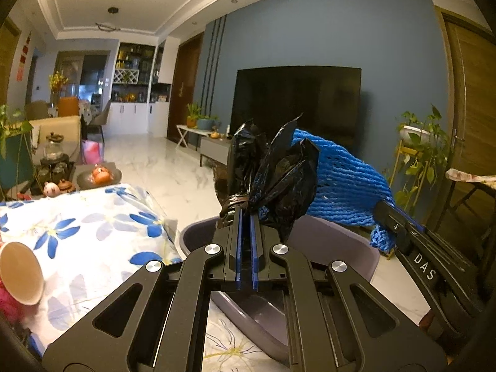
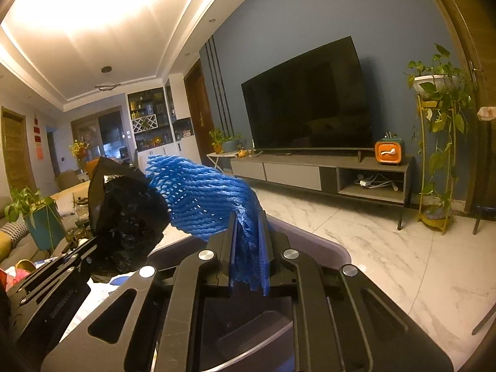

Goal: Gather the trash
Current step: 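Carry the blue net and black bag over the grey bin with both tools, then open both tools to drop the net and bag into the bin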

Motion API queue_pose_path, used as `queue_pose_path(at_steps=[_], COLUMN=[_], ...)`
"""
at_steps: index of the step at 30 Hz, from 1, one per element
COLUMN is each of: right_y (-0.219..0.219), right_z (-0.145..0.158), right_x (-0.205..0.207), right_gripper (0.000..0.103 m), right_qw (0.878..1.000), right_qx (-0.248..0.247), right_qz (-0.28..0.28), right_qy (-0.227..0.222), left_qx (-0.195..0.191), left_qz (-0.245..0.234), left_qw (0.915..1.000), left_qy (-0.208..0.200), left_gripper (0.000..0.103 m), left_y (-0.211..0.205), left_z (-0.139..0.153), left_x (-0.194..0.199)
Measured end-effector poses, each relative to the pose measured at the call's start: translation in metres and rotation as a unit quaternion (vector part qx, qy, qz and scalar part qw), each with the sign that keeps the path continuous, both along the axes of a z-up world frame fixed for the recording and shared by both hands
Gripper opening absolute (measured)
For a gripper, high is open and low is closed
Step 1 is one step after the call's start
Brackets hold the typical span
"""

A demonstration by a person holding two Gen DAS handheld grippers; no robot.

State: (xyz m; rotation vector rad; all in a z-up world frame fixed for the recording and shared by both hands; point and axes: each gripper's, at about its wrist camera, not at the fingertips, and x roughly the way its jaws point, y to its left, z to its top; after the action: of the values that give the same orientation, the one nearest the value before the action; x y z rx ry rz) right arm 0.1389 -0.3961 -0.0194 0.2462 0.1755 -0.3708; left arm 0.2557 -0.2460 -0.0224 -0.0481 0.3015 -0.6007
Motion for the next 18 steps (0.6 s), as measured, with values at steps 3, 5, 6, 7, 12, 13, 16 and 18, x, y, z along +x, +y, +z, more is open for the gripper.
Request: queue_pose_path(at_steps=[3,5,6,7,12,13,16,18], right_y=[0.001,-0.002,-0.003,-0.001,-0.002,-0.002,-0.003,-0.004], right_z=[-0.001,-0.002,-0.002,0.000,-0.002,-0.004,-0.008,-0.009], right_x=[0.003,0.007,0.009,0.009,0.012,0.014,0.017,0.016], right_gripper=[0.015,0.016,0.016,0.016,0.031,0.031,0.032,0.035], right_qw=[1.000,1.000,1.000,1.000,1.000,1.000,0.999,0.999], right_qx=[-0.003,-0.005,-0.004,-0.002,-0.003,-0.005,0.006,0.009], right_qz=[0.003,0.006,0.007,0.009,0.015,0.017,0.021,0.018], right_qy=[0.005,0.010,0.013,0.014,0.016,0.019,0.029,0.031], left_qx=[0.000,0.002,0.005,0.009,0.011,0.012,0.008,0.005], left_qz=[-0.006,-0.013,-0.015,-0.019,-0.038,-0.039,-0.041,-0.036], left_qw=[1.0000,0.9999,0.9998,0.9998,0.9991,0.9990,0.9988,0.9991], left_qy=[0.003,0.006,0.006,0.006,0.017,0.018,0.025,0.022], left_gripper=[0.005,0.005,0.005,0.005,0.010,0.015,0.044,0.056], left_y=[-0.003,-0.006,-0.008,-0.010,-0.012,-0.012,-0.012,-0.009], left_z=[-0.002,-0.002,-0.003,-0.003,-0.008,-0.009,-0.012,-0.012], left_x=[0.002,0.003,0.004,0.004,0.007,0.008,0.009,0.007])
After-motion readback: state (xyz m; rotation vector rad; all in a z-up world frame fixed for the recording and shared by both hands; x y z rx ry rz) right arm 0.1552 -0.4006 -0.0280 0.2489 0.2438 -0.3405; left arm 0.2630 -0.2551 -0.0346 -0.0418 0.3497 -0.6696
